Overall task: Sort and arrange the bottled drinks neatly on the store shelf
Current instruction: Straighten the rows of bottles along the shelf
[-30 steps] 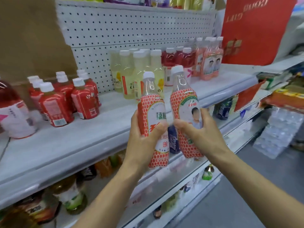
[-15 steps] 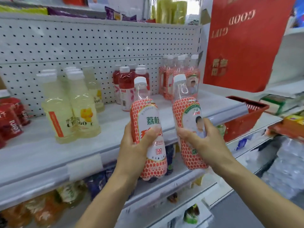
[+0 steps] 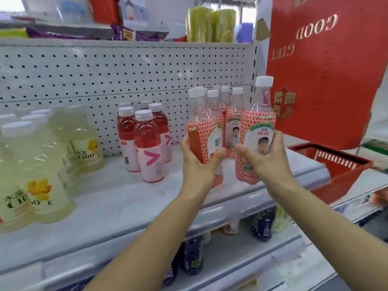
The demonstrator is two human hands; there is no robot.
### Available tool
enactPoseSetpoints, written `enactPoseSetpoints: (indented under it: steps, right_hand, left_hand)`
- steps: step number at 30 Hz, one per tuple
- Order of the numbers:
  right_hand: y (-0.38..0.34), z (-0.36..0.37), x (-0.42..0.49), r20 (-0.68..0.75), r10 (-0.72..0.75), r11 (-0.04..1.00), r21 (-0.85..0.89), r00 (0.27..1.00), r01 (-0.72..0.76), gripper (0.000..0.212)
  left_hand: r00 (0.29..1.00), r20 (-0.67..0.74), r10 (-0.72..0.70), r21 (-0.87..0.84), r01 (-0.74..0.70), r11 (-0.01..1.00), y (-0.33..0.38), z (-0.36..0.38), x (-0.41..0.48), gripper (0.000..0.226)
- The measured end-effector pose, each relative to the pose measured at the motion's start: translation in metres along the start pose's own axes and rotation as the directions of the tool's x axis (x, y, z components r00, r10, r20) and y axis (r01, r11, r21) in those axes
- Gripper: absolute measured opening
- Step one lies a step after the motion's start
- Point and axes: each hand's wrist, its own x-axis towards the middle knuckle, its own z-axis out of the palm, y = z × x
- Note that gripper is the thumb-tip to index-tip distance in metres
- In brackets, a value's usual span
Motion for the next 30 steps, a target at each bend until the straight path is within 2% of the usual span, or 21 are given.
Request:
enactPoseSetpoints:
  steps: [3, 9, 12, 14, 18, 22, 24, 26, 30]
  right_hand:
    - [0.027, 0.01, 0.027, 0.015, 0.031, 0.999, -0.024, 0.999, -0.03, 0.073]
    - [0.052, 0.021, 0.062, 0.013, 0.038, 0.998, -0.051, 0.999, -0.037, 0.072]
    - [0.058, 0.024, 0.07, 0.061, 0.044, 0.995, -0.094, 0.997, -0.038, 0.074]
    - [0.064, 0.023, 0.071, 0.086, 0.067, 0.988, -0.146, 0.994, -0.054, 0.078]
    - [0.062, 0.015, 0.058, 0.14, 0.059, 0.957, -0.291, 0.988, -0.016, 0.078]
    - [0.048, 0.006, 0.023, 0.232, 0.087, 0.903, -0.428, 0.969, 0.021, 0.078]
    - [0.039, 0.007, 0.0, 0.32, 0.048, 0.898, -0.429, 0.946, 0.099, 0.07]
    - [0.031, 0.016, -0.028, 0.413, -0.027, 0.891, -0.403, 0.91, 0.209, 0.06]
    - [0.008, 0.054, -0.083, 0.562, -0.179, 0.896, -0.245, 0.807, 0.37, 0.035]
  left_hand:
    - [1.0, -0.007, -0.021, 0.015, 0.021, 1.0, -0.026, 0.008, 0.026, 0.082]
    - [0.989, -0.104, -0.107, 0.058, 0.114, 0.992, -0.047, 0.027, 0.062, 0.094]
    - [0.988, -0.112, -0.106, 0.14, 0.121, 0.983, -0.049, 0.029, 0.064, 0.093]
    - [0.993, -0.082, -0.088, 0.277, 0.108, 0.955, -0.046, 0.026, 0.061, 0.091]
    - [0.997, 0.012, -0.076, 0.607, 0.053, 0.793, -0.027, 0.007, 0.037, 0.085]
    - [0.988, 0.132, -0.086, 0.789, -0.052, 0.612, -0.003, -0.015, -0.007, 0.07]
    - [0.989, 0.134, -0.059, 0.865, -0.088, 0.495, 0.006, -0.028, -0.035, 0.065]
    - [0.992, 0.111, -0.056, 0.903, -0.077, 0.423, 0.011, -0.047, -0.062, 0.062]
    - [0.996, 0.054, 0.067, 0.918, -0.076, 0.389, 0.019, -0.099, -0.121, 0.052]
